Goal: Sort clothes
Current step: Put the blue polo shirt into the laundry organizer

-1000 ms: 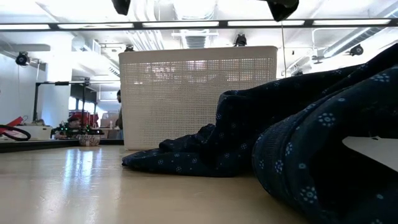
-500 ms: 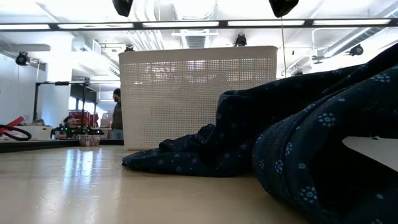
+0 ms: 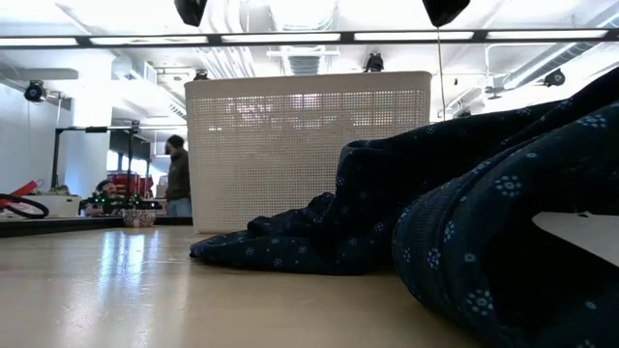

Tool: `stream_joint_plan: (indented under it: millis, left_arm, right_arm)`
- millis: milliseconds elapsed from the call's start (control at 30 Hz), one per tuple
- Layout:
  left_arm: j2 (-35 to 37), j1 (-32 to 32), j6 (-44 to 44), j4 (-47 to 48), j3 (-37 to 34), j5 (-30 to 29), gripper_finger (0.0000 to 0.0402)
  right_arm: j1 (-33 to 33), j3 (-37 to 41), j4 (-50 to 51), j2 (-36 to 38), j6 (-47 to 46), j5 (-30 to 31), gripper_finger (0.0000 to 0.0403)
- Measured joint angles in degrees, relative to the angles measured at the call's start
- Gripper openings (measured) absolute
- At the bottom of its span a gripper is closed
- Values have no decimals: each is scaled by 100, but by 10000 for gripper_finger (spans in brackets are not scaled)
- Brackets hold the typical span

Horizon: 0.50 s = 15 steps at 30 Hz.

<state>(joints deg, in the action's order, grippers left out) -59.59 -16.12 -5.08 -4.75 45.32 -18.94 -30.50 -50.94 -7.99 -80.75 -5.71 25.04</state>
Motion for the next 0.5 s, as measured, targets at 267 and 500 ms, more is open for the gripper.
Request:
stream_joint_plan:
  millis: [267,500]
  left_arm:
    - [0,2,14,0,0,0,0]
    - [0,2,142,2,-2,0,0]
  right_arm:
    - [-2,0,123,0,58,0,0]
    - [-2,0,185,1,87,0,0]
